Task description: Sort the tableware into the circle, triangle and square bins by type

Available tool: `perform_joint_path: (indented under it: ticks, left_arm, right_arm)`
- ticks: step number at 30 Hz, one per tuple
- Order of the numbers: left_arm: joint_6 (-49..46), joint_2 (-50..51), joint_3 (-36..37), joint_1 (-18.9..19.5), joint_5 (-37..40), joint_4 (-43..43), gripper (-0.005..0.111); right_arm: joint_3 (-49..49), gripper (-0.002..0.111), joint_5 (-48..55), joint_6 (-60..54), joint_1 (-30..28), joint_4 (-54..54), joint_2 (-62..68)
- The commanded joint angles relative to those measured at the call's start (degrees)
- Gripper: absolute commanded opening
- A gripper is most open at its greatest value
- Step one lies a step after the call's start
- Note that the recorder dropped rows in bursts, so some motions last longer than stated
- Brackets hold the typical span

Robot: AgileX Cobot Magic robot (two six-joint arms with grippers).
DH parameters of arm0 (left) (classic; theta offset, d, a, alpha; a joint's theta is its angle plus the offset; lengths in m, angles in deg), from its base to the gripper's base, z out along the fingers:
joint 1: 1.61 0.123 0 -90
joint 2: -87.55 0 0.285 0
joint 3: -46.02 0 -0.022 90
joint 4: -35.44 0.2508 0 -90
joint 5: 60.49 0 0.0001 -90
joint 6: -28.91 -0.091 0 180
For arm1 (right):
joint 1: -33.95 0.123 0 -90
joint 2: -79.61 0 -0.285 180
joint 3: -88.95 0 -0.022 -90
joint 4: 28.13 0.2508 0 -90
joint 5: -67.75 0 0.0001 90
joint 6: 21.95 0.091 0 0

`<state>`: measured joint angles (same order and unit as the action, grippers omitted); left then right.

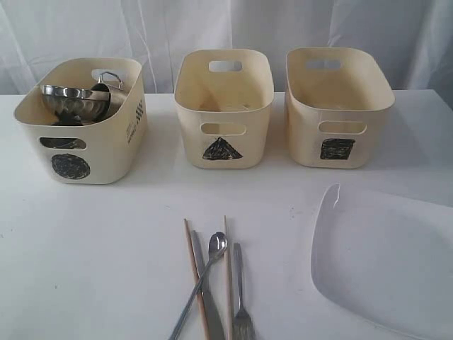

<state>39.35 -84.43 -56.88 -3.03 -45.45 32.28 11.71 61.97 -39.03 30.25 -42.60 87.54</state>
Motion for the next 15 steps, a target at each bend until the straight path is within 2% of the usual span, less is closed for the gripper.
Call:
perform_joint_path:
  ticks: [1,2,4,15]
  left_arm:
    - [-0.1,-0.2,0.1,0.2,0.4,0.2,0.000]
    - [-0.1,-0.2,0.1,0.2,0.4,0.2,0.000]
    - [-0.1,-0.2,0.1,0.2,0.4,0.2,0.000]
    - [-0.1,-0.2,0.1,0.2,0.4,0.2,0.000]
  right_arm:
    - [0.0,0.000,-9.5,29.6,-0.3,5.4,-0.1]
    - [0.0,0.000,-11.9,42.4,-0.3,7.1,-0.1]
    - [0.0,0.000,-13.8,53.3,-0.3,7.2,-0.1]
    - [0.0,0.000,-10.6,54.2,-0.3,7.6,-0.1]
